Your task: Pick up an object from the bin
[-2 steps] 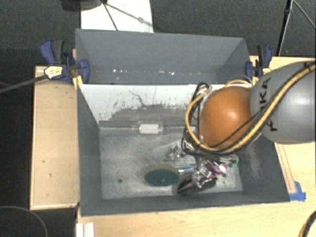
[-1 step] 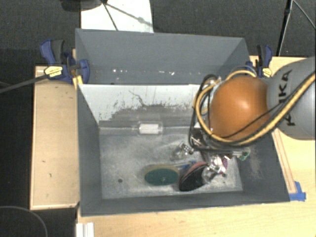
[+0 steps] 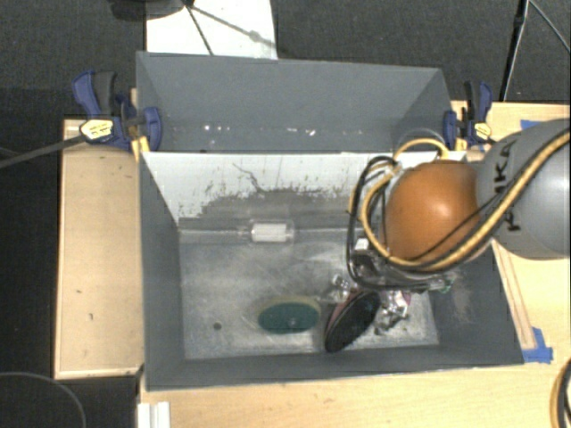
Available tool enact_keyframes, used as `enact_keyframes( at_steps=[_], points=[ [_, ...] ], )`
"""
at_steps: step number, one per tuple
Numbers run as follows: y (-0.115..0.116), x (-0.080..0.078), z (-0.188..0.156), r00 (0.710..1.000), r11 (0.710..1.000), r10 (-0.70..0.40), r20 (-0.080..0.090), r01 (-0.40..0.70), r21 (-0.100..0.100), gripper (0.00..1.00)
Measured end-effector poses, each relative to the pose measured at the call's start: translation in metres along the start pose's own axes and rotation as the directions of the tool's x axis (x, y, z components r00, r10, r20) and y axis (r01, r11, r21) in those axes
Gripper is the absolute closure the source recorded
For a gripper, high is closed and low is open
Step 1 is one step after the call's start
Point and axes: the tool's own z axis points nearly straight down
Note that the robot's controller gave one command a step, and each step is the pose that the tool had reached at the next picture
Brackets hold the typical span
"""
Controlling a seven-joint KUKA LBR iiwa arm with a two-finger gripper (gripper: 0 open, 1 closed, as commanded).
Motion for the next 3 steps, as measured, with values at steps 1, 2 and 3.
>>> enact_keyframes(
  at_steps=[1,2,3],
  points=[
    [0.004,0.0,0.005,1.0,1.0,0.0,-0.004,0.0,-0.011,1.0],
    [0.005,-0.011,-0.093,1.0,1.0,0.028,0.002,-0.028,-0.004,1.0],
    [-0.009,0.003,-0.124,1.0,1.0,0.003,-0.001,-0.003,-0.006,1.0]
  ],
)
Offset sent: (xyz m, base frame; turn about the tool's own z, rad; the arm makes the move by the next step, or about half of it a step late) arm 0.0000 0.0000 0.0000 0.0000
